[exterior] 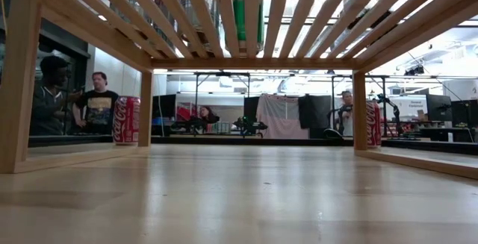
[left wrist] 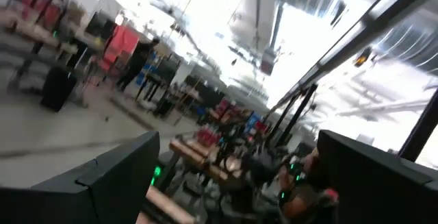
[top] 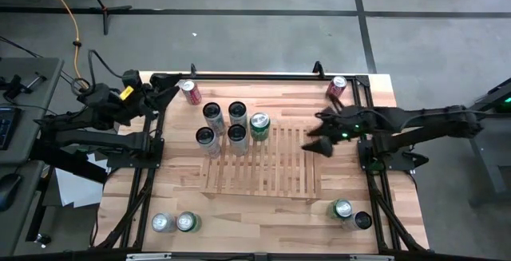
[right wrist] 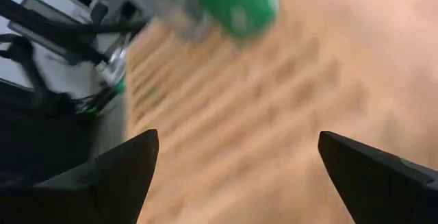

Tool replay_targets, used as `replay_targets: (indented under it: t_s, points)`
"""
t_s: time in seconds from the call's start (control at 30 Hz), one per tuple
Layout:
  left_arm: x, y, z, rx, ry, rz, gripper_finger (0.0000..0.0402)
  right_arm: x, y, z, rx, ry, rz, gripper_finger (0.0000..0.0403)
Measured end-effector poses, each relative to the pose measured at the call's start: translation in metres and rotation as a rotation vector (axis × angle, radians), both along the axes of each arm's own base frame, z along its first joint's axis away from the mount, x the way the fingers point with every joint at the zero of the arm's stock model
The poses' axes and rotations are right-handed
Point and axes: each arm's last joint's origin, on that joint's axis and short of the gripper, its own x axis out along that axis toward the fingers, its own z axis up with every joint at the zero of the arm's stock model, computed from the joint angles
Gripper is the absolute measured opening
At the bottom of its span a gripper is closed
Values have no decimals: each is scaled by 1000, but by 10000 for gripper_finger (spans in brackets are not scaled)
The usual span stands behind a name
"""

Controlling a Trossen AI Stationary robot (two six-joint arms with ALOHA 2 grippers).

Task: Place canned beverage on shelf
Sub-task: Put the right green soda can aligned with other green soda can on the shelf

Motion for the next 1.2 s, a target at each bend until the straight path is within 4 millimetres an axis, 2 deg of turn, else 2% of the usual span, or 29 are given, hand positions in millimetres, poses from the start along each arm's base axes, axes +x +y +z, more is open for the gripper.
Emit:
replay_targets:
  t_s: [0.1,0.2,0.3,0.43,0.53,0.67,0.83,1.03,1.2]
  points:
    - [-2,0,4,45,-24,17,388,-19,14,14,150,118,12,387]
    - [-3,0,5,73,-27,29,388,-30,30,37,202,244,49,387]
    - [-3,0,5,73,-26,29,388,-36,47,59,191,429,66,387]
    - [-3,0,5,72,-27,29,388,-35,76,68,120,693,116,387]
    - [-3,0,5,57,-33,23,388,-28,104,60,117,801,141,387]
    - [-3,0,5,57,-33,23,388,-18,142,39,120,917,133,387]
    - [-3,0,5,58,-32,23,388,-5,179,17,113,923,150,387]
    - [-3,0,5,82,-20,33,388,2,202,-14,-4,1016,133,387]
    - [-3,0,5,82,-21,33,388,4,206,-32,-132,1095,94,387]
